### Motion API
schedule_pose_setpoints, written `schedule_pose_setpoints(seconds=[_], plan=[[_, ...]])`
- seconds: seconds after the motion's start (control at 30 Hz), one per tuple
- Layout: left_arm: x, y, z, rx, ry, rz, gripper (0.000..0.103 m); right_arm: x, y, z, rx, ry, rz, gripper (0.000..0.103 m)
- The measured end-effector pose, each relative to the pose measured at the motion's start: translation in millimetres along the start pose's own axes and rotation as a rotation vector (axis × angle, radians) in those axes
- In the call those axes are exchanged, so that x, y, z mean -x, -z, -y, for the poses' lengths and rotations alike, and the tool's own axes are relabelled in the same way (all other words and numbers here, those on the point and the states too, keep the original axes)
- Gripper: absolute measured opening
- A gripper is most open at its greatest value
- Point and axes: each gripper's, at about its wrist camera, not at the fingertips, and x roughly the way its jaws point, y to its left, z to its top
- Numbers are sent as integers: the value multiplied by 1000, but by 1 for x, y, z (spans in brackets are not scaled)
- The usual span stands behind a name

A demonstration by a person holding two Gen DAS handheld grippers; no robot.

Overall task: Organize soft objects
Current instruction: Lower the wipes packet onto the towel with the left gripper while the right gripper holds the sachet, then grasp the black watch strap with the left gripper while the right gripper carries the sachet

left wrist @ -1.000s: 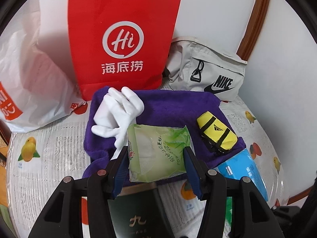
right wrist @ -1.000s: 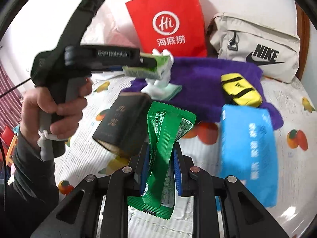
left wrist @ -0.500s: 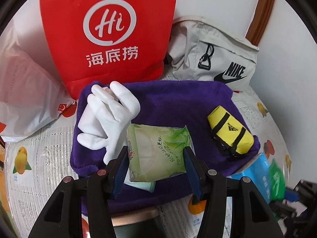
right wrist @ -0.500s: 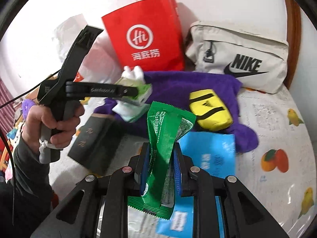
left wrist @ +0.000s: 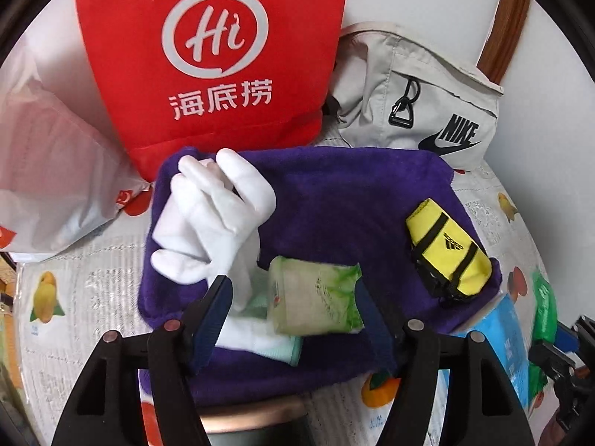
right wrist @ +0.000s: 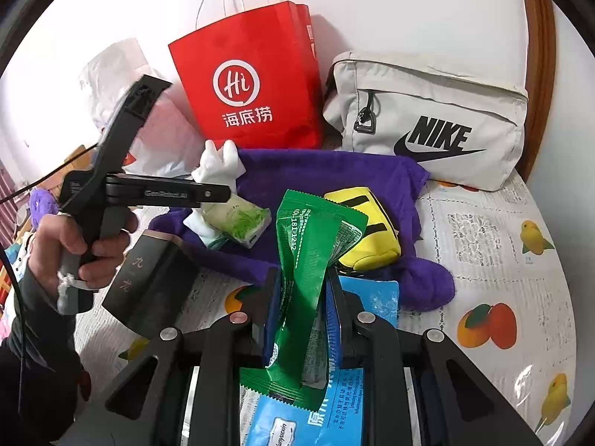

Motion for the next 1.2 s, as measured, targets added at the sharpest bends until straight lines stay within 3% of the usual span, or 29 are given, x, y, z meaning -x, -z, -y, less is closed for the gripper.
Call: schedule_pose_setpoints(seconds=[0.23, 0.6, 0.73, 0.9, 1.1, 1.2], plan=[[53, 38, 1, -27, 6, 33, 66, 6, -3, 0, 3, -1, 16, 23], [126, 145, 13, -66, 26, 49, 66, 17, -9, 2, 14, -11, 49, 23], [122, 178, 13, -35, 27, 0, 66, 16, -16, 3, 17, -13, 61, 23], [99, 202, 11, 38, 106, -48, 58, 21, -16, 3, 22, -5, 67, 23], [70, 213, 34, -43, 112, -89, 47, 31, -9, 7, 19, 41, 55, 23], [54, 220, 45, -107, 70, -140, 43, 33, -5, 12, -4, 57, 54, 23]])
